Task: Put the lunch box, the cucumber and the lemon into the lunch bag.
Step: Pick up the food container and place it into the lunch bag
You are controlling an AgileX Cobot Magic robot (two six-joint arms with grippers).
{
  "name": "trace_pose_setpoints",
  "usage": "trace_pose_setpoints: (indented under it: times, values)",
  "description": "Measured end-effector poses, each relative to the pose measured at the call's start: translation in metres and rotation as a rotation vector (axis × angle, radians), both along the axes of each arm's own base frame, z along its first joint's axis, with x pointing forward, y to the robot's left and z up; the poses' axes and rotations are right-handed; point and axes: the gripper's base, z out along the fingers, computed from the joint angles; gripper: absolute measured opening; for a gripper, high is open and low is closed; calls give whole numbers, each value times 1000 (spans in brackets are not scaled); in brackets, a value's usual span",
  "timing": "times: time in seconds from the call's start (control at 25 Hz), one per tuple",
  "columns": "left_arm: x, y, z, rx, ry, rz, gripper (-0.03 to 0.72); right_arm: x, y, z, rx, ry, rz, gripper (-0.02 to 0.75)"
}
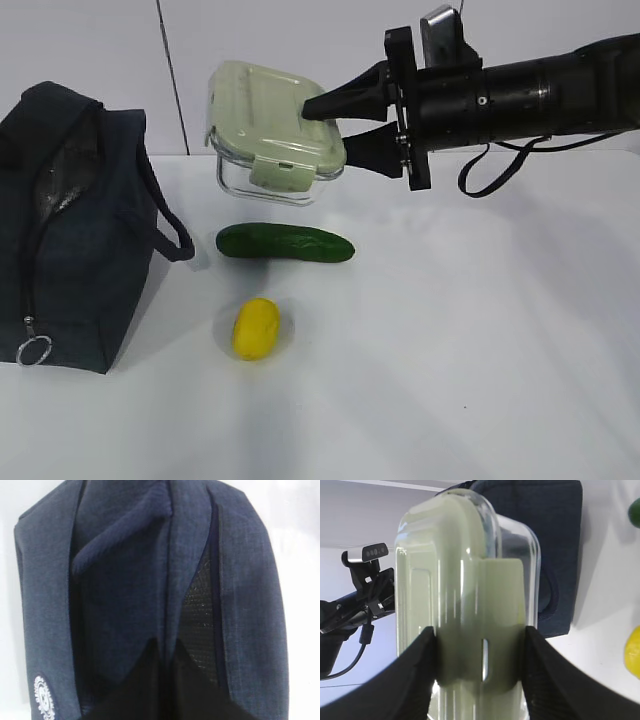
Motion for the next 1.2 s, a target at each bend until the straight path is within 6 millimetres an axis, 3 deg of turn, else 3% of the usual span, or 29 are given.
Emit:
trace_pose_setpoints:
  times: [0.16, 0.36, 0.6, 1.2]
  values:
    - [-2, -4, 3, 4, -5, -12, -6, -4, 13, 1, 13, 1, 19, 379]
    - [-3, -22, 2, 12, 3, -63, -6, -10, 32, 5, 55, 9, 44, 379]
    - [-5, -35, 1, 36, 9, -96, -6, -12, 41, 8, 96, 8, 42, 379]
    - [-5, -39, 1, 39, 4, -103, -6, -10, 71, 5, 5, -23, -57, 379]
